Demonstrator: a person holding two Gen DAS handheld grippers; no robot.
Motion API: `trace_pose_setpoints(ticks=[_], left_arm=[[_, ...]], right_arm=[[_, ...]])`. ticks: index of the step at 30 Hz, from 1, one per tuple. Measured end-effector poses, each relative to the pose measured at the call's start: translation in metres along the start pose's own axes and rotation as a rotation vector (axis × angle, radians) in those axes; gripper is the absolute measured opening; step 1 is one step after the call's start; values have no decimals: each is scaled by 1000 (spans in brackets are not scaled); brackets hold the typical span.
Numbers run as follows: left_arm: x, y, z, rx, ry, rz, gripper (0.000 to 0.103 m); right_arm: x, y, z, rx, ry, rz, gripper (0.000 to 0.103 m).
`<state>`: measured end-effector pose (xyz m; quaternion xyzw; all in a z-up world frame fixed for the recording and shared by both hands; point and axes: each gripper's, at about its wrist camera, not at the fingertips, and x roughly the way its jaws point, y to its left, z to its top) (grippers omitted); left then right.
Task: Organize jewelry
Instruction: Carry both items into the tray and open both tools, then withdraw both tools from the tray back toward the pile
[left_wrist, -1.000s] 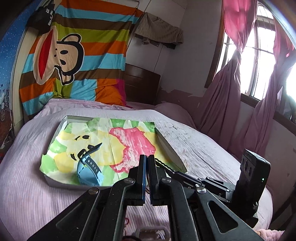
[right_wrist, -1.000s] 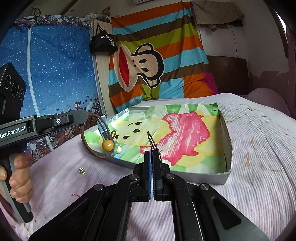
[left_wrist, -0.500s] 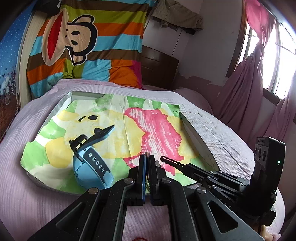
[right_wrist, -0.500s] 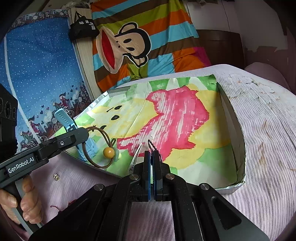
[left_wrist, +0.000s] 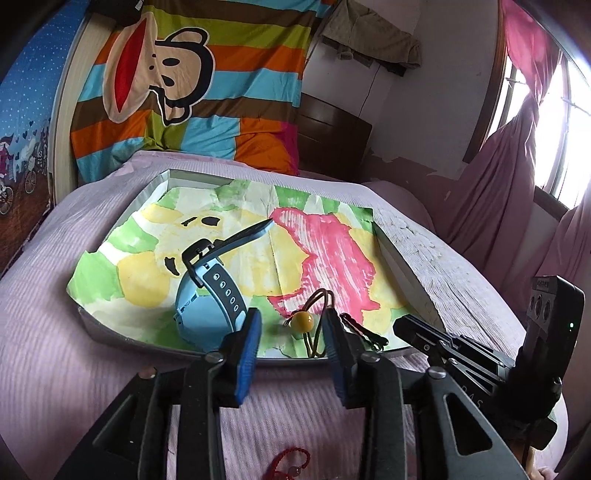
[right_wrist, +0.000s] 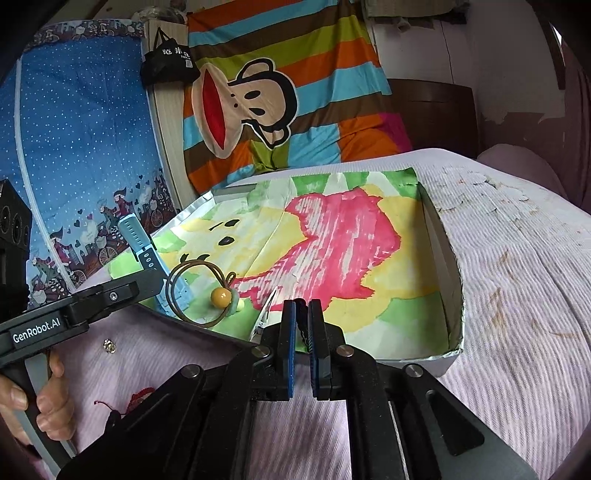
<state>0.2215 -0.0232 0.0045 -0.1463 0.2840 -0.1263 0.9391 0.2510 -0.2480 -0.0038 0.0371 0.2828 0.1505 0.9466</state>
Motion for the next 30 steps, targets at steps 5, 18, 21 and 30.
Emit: trace_pose_setpoints(ticks=[5, 18, 21, 30], left_arm=[[-21, 2, -6, -10, -59, 21, 55], [-74, -3, -26, 47, -183, 101, 103], [-82, -5, -31, 75, -188, 118, 103], [-99, -1, -49, 167, -148, 150, 103]], right_arm=[[-28, -1, -6, 1, -90, -9, 35], [-99, 10, -22, -18, -270, -11, 76], [-109, 12, -26, -35, -289, -5, 85], [-129, 17, -42, -109, -275, 22, 85]])
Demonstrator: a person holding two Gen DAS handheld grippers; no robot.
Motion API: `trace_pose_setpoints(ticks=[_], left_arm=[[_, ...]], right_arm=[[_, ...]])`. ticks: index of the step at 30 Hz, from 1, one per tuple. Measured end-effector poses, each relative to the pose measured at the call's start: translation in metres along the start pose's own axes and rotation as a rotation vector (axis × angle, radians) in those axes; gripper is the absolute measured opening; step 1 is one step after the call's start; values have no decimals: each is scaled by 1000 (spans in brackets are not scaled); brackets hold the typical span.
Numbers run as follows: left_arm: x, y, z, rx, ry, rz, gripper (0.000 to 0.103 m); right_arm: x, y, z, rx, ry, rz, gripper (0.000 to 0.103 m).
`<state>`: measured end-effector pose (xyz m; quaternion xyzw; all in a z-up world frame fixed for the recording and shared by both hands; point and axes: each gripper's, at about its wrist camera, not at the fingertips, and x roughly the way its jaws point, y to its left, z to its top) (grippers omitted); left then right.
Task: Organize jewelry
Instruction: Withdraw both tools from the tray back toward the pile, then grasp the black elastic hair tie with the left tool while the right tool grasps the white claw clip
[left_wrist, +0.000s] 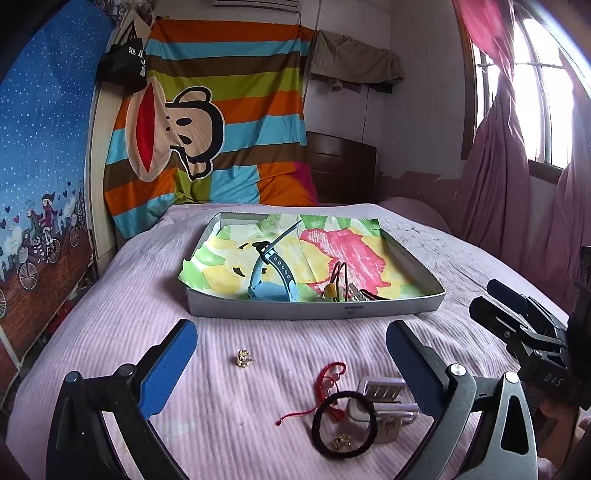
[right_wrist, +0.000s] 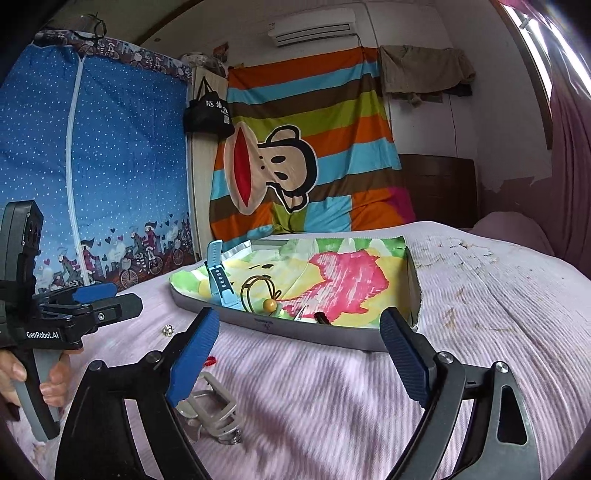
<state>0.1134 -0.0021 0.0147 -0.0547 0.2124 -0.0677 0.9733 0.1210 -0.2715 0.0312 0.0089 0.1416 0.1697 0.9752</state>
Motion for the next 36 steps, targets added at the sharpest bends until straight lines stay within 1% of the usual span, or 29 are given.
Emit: trace_pose_setpoints(ticks=[4, 9, 12, 14, 16, 21, 23, 25, 26, 28, 29, 31, 32, 34, 36], left_arm=[[-4, 4, -7, 10, 30, 1, 103], [-2, 5, -18, 43, 105, -12, 103], [-1, 3, -22, 60, 143, -35, 103], [1, 1, -24, 74, 160, -50, 102], [3, -2, -27, 86, 181, -69, 100], [9, -5, -33, 103, 232, -103, 96], [11, -6, -35, 102, 245, -110, 92], [13, -5, -36, 98, 257, -117, 85], [13, -5, -37, 95, 262, -121, 83], [15, -4, -38, 85, 274, -136, 74], [16, -4, -38, 79, 282, -144, 72], [19, -2, -38, 67, 298, -159, 63], [21, -2, -39, 63, 304, -166, 61], [23, -1, -40, 55, 317, -182, 53], [26, -2, -41, 50, 330, -196, 48]], right_arm=[[-4, 2, -6, -19, 34, 19, 85], [1, 6, -12, -38, 93, 56, 85], [6, 8, -19, -43, 127, 74, 85], [8, 8, -22, -44, 144, 85, 82], [11, 8, -25, -45, 162, 99, 73], [19, 11, -30, -54, 189, 117, 68], [21, 12, -32, -58, 199, 126, 67], [23, 13, -34, -59, 211, 134, 60], [24, 13, -35, -59, 218, 139, 59], [27, 14, -35, -60, 231, 147, 56], [28, 15, -36, -61, 236, 149, 55], [31, 17, -36, -63, 249, 158, 49], [32, 17, -37, -65, 254, 161, 47], [35, 19, -38, -66, 266, 168, 43], [38, 20, -39, -68, 279, 176, 40]])
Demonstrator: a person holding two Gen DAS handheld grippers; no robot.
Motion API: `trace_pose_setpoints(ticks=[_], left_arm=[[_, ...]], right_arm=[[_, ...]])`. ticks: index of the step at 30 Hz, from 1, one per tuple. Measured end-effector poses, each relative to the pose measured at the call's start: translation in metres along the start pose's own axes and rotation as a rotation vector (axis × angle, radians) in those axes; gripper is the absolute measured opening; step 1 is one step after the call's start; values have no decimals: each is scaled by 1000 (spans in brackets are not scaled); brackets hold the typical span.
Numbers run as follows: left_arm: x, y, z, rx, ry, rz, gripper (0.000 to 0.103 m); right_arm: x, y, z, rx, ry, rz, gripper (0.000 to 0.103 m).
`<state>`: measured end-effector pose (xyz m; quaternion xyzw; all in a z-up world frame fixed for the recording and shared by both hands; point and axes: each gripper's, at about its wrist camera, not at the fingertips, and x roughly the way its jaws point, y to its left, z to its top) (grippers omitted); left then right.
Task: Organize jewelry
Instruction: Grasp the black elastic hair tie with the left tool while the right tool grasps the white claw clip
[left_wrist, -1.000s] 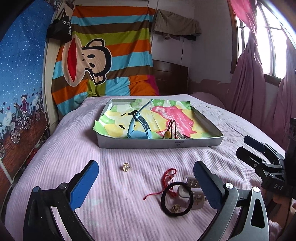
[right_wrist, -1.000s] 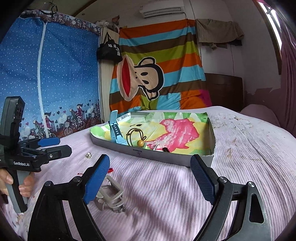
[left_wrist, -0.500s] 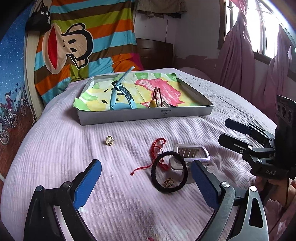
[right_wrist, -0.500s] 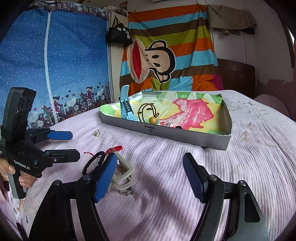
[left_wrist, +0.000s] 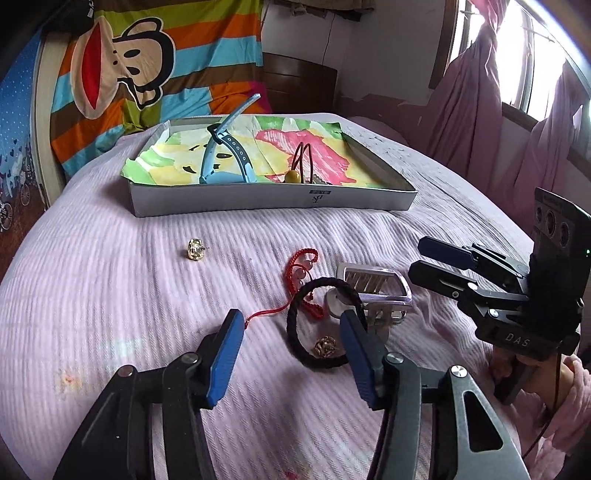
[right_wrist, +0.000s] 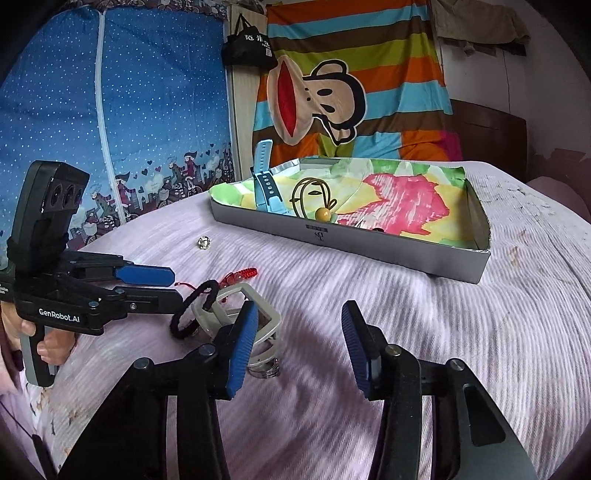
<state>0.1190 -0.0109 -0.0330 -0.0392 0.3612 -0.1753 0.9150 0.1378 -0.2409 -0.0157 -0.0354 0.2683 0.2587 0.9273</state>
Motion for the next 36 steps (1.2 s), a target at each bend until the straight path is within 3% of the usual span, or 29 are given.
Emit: trace_pose_setpoints(ticks=[4, 16, 20, 27, 36], left_arm=[[8, 1, -1, -11, 30, -27, 34], [25, 5, -4, -45, 85, -66, 8], [27, 5, -5, -41, 90, -66, 6], [26, 3, -7, -36, 74, -58, 6], [10, 3, -9, -32, -14, -75, 6]], right_arm=[[7, 1, -1, -1, 26, 18, 36], [21, 5, -1, -8, 95, 65, 30], [29, 3, -1, 9, 130, 82, 30], [35, 11, -3, -20, 161, 93, 13], [27, 12, -5, -29, 117, 89, 12]])
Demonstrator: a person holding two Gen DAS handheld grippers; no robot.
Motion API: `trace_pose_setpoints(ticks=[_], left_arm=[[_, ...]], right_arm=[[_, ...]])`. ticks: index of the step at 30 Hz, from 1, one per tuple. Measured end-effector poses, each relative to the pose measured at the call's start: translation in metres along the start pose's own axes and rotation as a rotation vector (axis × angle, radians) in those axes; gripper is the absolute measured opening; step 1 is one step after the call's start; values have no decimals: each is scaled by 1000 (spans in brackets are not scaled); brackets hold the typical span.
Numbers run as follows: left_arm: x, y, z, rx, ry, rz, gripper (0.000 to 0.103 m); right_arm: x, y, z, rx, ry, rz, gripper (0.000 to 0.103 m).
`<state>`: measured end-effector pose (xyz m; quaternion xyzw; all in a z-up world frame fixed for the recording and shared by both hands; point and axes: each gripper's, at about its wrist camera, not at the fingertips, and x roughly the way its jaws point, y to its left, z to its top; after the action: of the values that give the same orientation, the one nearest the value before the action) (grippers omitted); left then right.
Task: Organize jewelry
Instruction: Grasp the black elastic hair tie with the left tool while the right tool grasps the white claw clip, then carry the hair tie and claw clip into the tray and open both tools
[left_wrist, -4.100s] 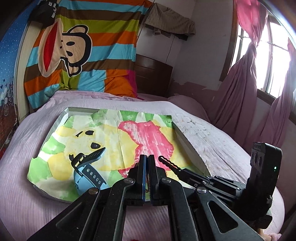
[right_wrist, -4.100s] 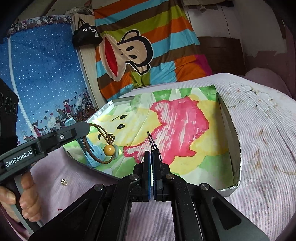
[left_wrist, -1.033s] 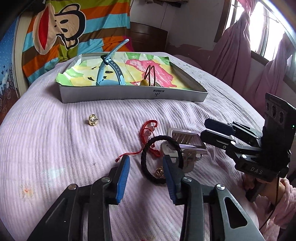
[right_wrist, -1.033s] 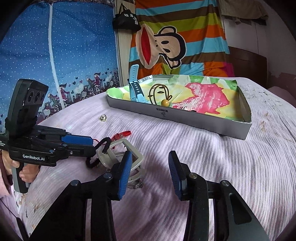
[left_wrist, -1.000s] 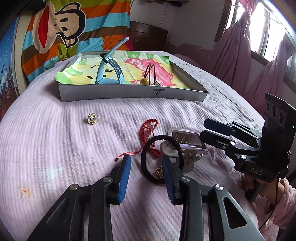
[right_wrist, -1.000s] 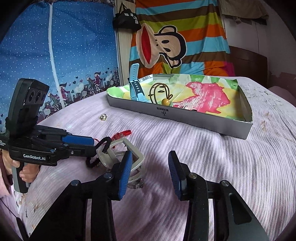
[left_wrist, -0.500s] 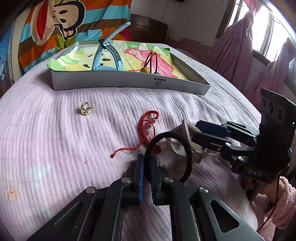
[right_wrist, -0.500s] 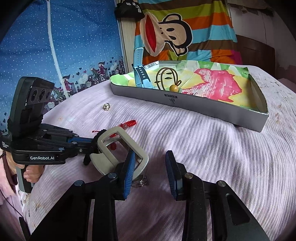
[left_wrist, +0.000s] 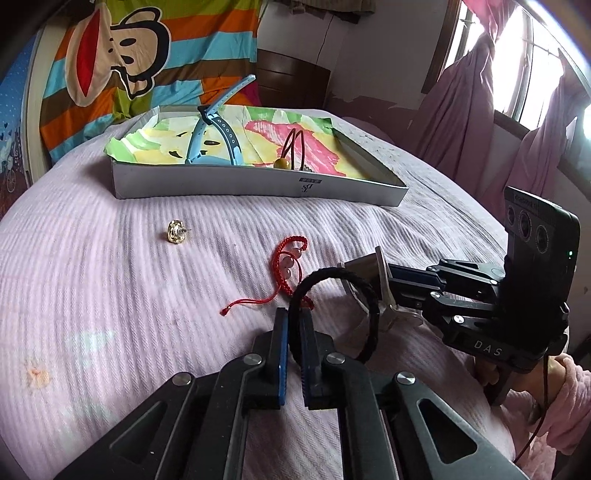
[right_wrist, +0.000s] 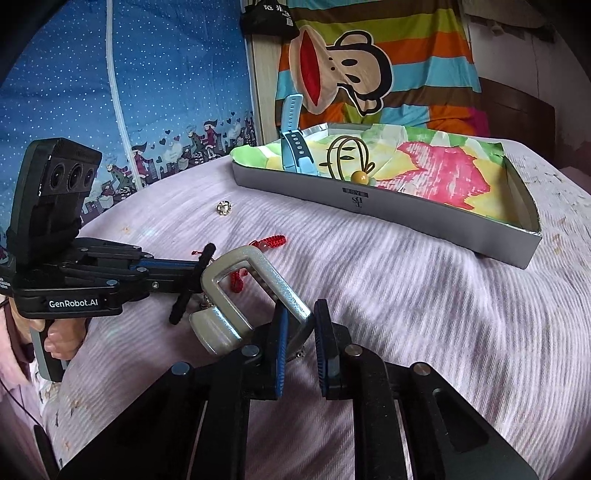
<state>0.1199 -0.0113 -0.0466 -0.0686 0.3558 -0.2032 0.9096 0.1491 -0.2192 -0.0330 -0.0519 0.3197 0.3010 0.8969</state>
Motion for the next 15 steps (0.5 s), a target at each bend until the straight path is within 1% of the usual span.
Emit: trace_pose_setpoints(ticks=[8, 15], left_arm=[[-7, 3, 0, -15, -50, -10, 6], [-9, 5, 8, -35, -69, -4, 6]], right_arm=[[-14, -5, -1, 26, -76, -9, 12], [-17, -13, 0, 65, -107, -19, 12]])
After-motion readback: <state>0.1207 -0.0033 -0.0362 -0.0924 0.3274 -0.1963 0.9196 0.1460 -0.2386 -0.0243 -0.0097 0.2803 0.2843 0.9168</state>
